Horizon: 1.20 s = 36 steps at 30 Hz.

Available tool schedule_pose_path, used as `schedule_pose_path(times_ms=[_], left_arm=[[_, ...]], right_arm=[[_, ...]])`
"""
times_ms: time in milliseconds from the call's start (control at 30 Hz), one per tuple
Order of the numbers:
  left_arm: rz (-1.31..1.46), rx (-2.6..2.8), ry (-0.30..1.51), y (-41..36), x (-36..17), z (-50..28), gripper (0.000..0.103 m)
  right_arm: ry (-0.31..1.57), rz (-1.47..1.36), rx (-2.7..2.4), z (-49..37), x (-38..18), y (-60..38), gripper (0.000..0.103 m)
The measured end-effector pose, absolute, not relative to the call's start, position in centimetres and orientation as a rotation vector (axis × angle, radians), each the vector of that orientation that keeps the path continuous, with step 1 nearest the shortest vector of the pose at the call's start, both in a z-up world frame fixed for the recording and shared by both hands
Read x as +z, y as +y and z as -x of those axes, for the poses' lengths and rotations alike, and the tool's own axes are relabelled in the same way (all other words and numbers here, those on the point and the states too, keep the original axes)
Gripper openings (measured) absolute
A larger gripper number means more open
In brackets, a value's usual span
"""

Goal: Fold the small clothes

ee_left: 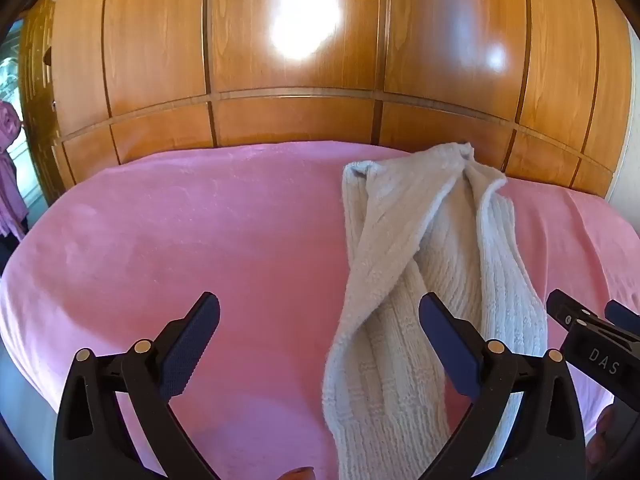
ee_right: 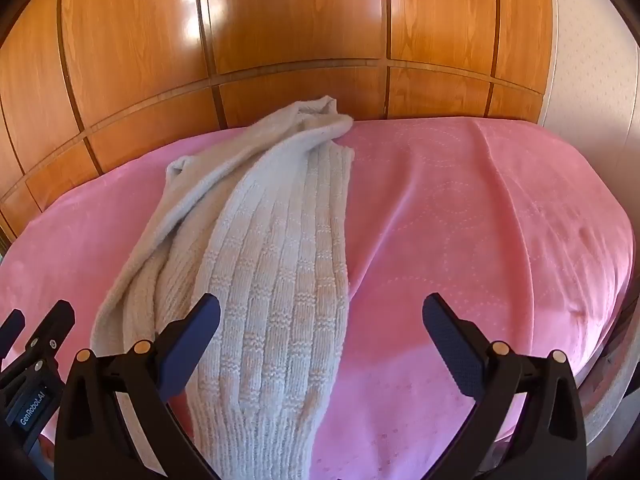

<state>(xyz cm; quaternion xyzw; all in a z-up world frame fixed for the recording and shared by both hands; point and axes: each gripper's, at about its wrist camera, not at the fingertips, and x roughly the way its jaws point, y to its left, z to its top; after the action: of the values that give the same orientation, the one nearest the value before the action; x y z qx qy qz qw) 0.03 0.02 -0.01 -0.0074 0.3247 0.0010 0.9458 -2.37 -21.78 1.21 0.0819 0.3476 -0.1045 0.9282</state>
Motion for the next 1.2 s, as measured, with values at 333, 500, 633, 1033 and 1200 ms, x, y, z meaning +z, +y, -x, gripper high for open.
schedule_pose_path(times_ms=[333, 500, 633, 1033, 1200], left_arm=[[0.005, 0.007, 0.659, -0.4, -0.7, 0.5, 0.099], [0.014, 0.006, 0.672, 0.2, -1.2, 0.2, 0.099], [0.017, 0.004, 0.674, 0.2, -1.3, 0.1, 0.099], [0.017, 0.006, 0.671, 0.5, -1.5, 0.5, 0.099], [0.016, 0.006, 0.671, 0.5, -1.4, 0.4, 0.099]], right_arm=[[0.737, -0.165, -0.2, 2.1, 0.8, -22.1, 0.101], [0.735, -0.145, -0.2, 2.2, 0.5, -21.4, 0.101], [0.74, -0.143, -0.196, 2.2, 0.5, -21.4, 0.101], [0.732, -0.135, -0.194, 2.4, 0.5, -21.2, 0.101], [0.727, -0.132, -0.193, 2.4, 0.6, -21.1, 0.101]])
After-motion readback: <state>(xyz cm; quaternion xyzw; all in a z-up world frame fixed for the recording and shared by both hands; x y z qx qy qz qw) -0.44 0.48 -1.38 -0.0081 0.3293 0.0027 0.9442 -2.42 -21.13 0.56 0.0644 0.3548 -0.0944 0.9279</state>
